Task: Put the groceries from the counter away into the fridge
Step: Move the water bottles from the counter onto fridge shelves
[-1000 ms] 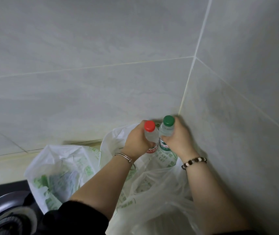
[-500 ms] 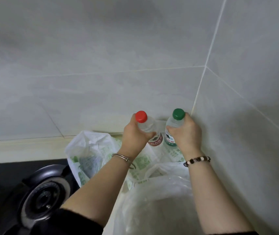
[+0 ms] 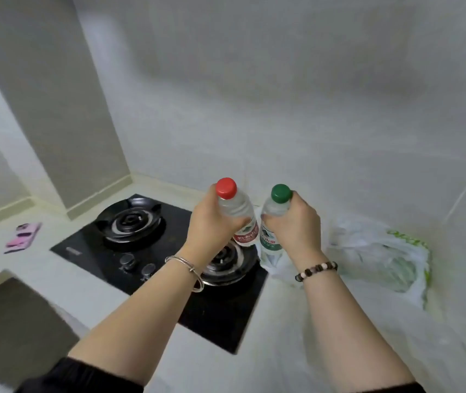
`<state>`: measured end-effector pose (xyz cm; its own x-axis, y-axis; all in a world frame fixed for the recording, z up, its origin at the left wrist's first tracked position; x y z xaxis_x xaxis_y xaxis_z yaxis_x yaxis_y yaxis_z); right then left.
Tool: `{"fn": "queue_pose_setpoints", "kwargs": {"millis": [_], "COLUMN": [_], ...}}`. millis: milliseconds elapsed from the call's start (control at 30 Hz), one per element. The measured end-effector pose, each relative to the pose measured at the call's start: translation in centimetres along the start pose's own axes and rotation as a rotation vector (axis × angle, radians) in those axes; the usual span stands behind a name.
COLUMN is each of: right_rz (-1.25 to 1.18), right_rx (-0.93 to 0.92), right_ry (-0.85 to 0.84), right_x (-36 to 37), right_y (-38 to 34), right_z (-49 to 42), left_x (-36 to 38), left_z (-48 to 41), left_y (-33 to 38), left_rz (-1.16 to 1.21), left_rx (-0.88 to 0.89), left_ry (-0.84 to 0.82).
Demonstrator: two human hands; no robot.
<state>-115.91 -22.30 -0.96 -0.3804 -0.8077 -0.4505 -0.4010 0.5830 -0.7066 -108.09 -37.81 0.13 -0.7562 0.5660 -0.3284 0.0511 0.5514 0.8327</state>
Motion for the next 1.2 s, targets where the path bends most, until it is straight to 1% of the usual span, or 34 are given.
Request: {"fn": "queue_pose_setpoints", "kwargs": {"millis": [133, 200, 367, 467, 633, 800, 900, 967, 1067, 1200], "right_rz": [-0.158, -0.239, -0.416, -0.526, -0.692, -0.821, -0.841, -0.876, -0.919, -1.005], "right_rx": [-0.159, -0.210, -0.366, -0.427, -0.611, -0.782, -0.916, -0.974, -1.086, -1.219], "right_ry": [-0.180, -0.279, -0.592, -0.781, -1.037, -1.349, -1.516, -1.621, -1.739, -1.811], "right_x": [4.2, 6.1, 9.9, 10.9, 11.0, 9.4, 7.8, 6.1, 2.5, -3.6], "right_y": [-9.3, -13.7, -24.0, -29.3, -36.7, -42.1, -44.1, -44.8, -45.3, -45.6], "right_z": [7.2, 11.4, 22.4, 29.3, 41.1, 51.7, 57.6, 61.2, 65.9, 71.2], "left_x": [-12.4, -18.4, -32.7, -40.4, -50.8, -57.2, -59.2, -60.0, -60.6, -60.4], "left_z": [2.6, 4.3, 10.1, 14.7, 24.3, 33.9, 39.5, 43.0, 48.2, 55.2], "left_y": [-2.5, -4.1, -6.9, -8.0, -8.2, -6.8, -5.6, -4.8, -3.1, 0.0], "left_rz": [-0.108, -0.159, -0.428, -0.546, -0.707, -0.790, -0.828, -0.865, -0.882, -0.912], "left_rx": [-0.041, -0.076, -0.158, -0.266, -0.436, -0.651, -0.752, -0.816, -0.892, -0.985], "left_ry": [0.199, 0.297, 0.503, 0.623, 0.792, 0.997, 1.137, 1.222, 1.398, 1.591]}}
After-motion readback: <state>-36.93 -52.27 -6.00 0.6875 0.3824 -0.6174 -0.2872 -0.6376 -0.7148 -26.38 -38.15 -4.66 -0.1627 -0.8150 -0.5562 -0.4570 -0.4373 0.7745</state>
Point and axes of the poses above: each hand's wrist, its own z-axis away from the middle knuckle, its own x-axis out of the palm, y = z × x, the point moved 5 cm from there along -z, towards the middle knuckle, and after that the axes turned 14 degrees about y, right-handed, at the moved point
